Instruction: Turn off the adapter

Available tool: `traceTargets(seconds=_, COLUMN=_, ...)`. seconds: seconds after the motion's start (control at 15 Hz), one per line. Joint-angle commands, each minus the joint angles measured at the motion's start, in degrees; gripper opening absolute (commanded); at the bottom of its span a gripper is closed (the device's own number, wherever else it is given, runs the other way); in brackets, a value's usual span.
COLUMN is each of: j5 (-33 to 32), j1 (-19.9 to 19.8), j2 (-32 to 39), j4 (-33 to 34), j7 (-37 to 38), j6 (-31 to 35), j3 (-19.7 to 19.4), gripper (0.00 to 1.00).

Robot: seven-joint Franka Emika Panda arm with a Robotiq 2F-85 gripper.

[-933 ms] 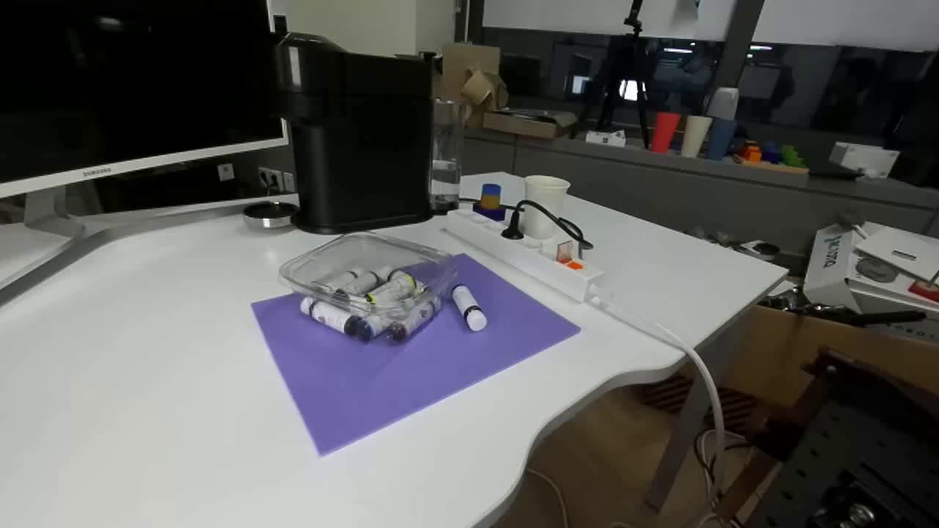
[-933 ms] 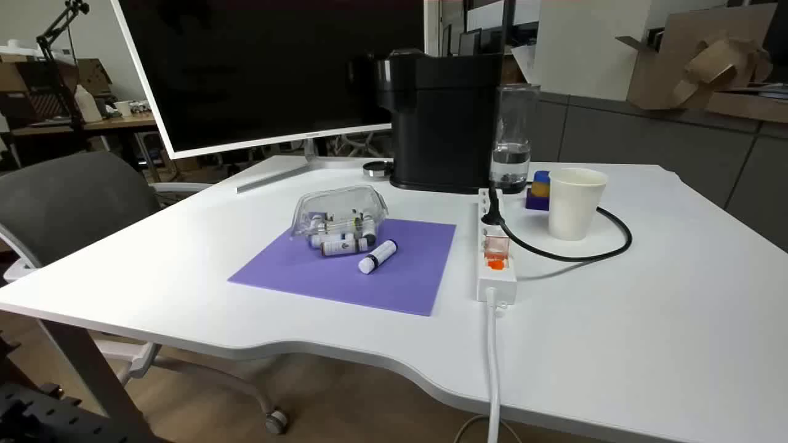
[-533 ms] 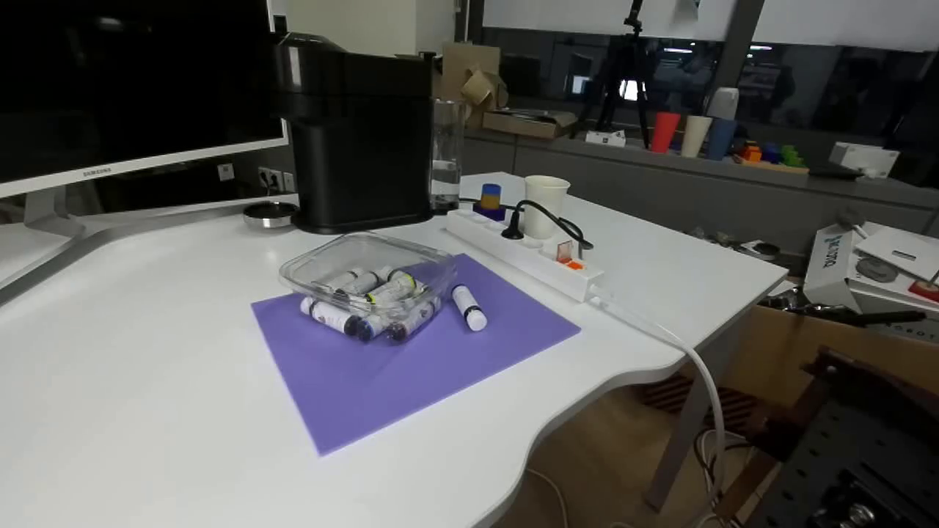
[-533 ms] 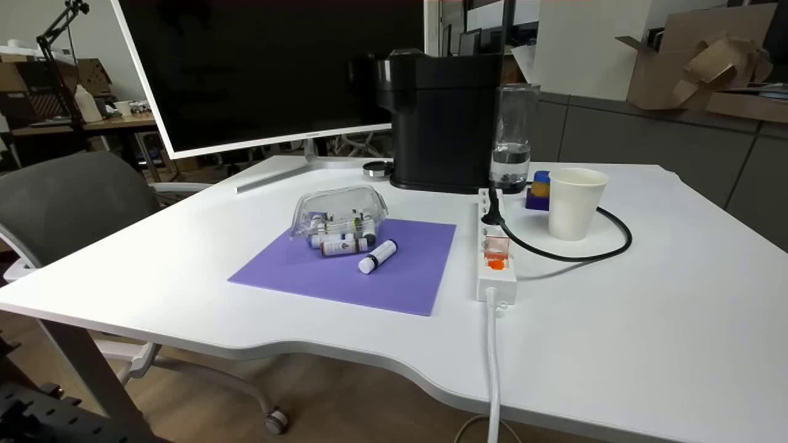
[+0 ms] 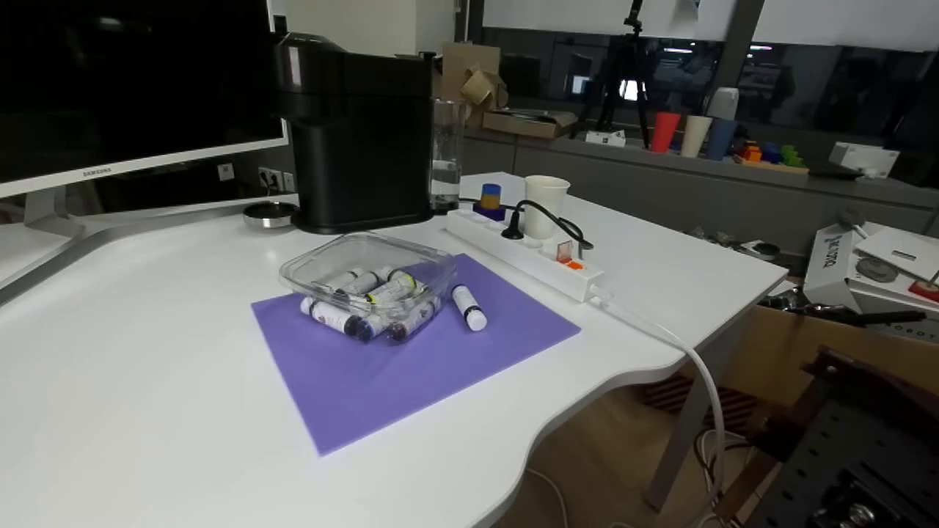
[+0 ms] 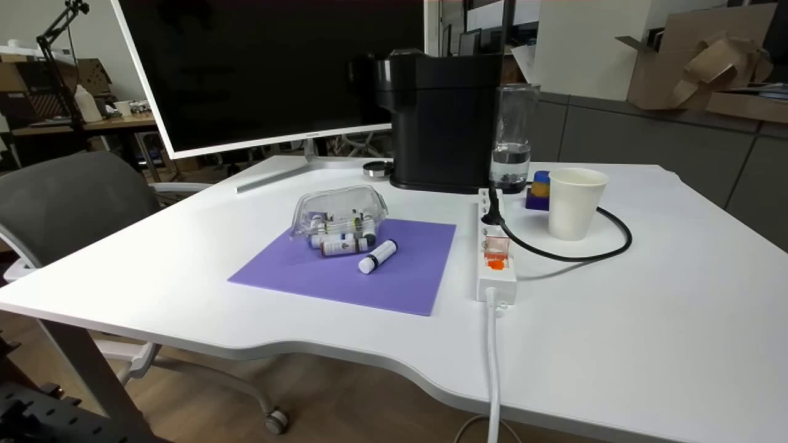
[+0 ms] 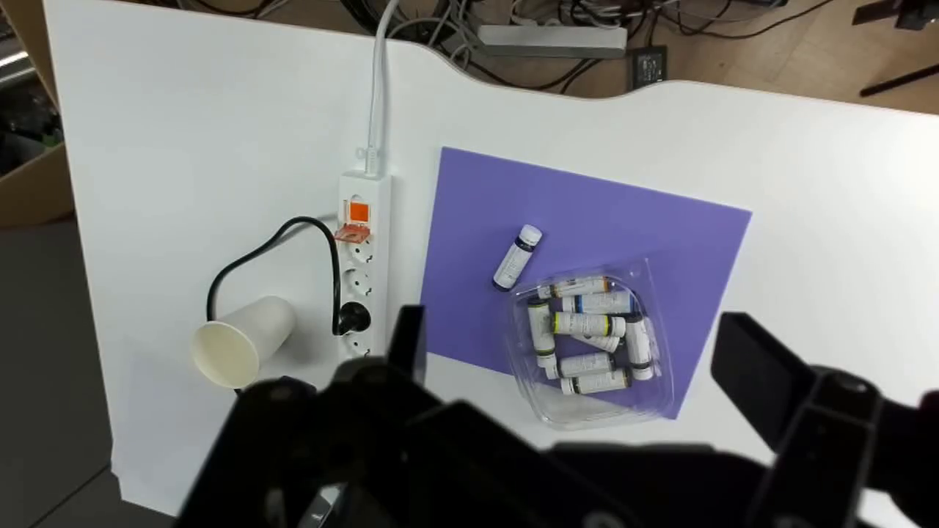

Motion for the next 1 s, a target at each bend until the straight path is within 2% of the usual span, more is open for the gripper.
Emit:
traceTargets(seconds=0.0, j5=-1.10, j1=0.40, j2=1.21, j4=0.36, j7=0.56, j6=0.91, j3=-1.64, gripper=1.00)
traceTargets(seconds=0.4, j5=-2.28, j1=-3.48, j2=8.89, j4=1.68, j7=-2.66, j6=9.29, j3=-8.88, gripper=1.00)
traceTargets(seconds=0.93, j5=-3.54, j1=-8.22, j2=25.71, j4=6.47, j7=-12.86, j6=22.58, j3=-16.64, gripper=1.00)
